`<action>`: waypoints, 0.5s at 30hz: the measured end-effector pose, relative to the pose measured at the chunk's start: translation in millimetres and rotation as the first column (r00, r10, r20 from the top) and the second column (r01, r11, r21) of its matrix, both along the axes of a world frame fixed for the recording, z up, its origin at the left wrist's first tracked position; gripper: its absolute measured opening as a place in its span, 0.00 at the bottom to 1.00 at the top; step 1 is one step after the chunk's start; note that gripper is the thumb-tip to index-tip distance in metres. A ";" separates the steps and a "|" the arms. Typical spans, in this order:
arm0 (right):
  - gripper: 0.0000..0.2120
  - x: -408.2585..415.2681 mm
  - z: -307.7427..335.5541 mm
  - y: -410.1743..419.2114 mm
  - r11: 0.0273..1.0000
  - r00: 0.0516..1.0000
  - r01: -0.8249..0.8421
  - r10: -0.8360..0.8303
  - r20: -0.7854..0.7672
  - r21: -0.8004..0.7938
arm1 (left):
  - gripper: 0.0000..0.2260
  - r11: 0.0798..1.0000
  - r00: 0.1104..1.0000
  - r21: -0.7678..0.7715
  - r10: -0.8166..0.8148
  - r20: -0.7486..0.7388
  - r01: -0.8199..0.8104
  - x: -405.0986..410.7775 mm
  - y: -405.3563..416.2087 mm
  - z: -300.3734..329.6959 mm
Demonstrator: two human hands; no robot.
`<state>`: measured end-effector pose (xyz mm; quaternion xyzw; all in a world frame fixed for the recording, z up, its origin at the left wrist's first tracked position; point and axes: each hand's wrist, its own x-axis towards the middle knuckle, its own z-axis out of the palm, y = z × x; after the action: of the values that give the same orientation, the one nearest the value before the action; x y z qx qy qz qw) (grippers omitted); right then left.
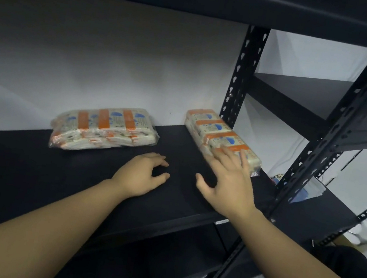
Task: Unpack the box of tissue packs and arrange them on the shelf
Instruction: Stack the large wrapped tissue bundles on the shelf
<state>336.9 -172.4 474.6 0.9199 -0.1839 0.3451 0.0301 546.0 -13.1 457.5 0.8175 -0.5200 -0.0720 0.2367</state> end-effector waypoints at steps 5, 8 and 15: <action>0.19 -2.6 -23.8 48.5 0.989 0.991 -0.133 0.133 0.002 0.067 | 0.20 1.000 1.000 0.004 -0.020 -0.015 0.020 -25.0 47.6 2.7; 0.20 -2.9 -36.3 80.8 0.976 0.987 -0.154 0.159 -0.018 0.154 | 0.19 0.999 0.999 0.005 -0.039 -0.016 0.040 -42.2 86.4 6.9; 0.20 -13.9 -56.9 152.5 0.953 0.982 -0.150 0.174 -0.070 0.264 | 0.23 0.998 0.996 0.013 -0.063 0.063 0.062 -66.3 171.4 4.1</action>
<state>323.0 -19.8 417.7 0.9429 -0.1495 0.2766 -0.1097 479.6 158.3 461.6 0.8041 -0.5520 -0.0562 0.2133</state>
